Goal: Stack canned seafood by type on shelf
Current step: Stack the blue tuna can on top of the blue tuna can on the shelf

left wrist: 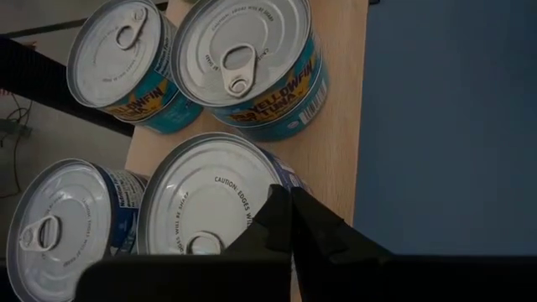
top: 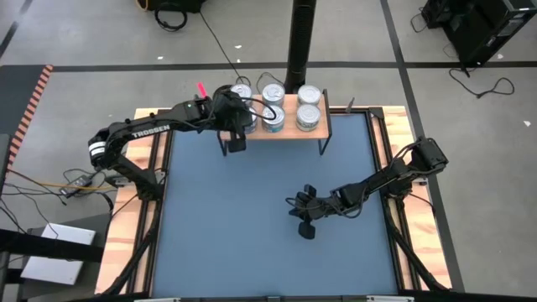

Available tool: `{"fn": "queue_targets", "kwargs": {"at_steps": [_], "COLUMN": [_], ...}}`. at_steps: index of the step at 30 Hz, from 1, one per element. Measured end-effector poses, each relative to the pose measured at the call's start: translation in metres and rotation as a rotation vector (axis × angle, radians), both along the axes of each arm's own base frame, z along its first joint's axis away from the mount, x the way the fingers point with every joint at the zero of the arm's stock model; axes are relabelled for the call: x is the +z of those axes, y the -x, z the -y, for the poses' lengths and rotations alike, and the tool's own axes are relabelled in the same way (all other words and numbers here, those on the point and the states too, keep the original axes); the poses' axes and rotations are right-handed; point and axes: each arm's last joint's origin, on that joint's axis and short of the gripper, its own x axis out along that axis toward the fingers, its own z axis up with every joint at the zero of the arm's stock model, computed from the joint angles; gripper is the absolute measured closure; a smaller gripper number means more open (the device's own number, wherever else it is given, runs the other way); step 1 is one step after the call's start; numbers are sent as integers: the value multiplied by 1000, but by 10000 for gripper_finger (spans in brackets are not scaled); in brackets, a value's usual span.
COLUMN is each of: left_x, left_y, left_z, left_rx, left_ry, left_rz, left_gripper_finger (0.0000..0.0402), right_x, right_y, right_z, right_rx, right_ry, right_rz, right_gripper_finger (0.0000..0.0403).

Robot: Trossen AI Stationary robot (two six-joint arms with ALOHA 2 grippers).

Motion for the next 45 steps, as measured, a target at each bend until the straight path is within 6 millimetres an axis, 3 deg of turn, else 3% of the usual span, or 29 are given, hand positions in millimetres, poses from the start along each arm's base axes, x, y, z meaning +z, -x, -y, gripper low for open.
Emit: {"fn": "queue_targets", "kwargs": {"at_steps": [19,22,27,45], "left_x": [5,7,1,-9], "left_y": [-5,-6,-1,4], "left_z": [1,-1,-13,-13], "left_rx": [2,22,54,47], "left_ry": [-41,-65,-44,7], "left_rz": [56,75,36,-73], "left_gripper_finger": [332,341,393,400], "right_x": [0,0,0,0], "right_y": [0,1,1,1], "right_z": [-1,-3,-5,-5], "right_rx": [11,17,32,35], "right_ry": [-7,-7,1,5], "right_rz": [2,2,2,3], "right_gripper_finger": [383,390,398,397]}}
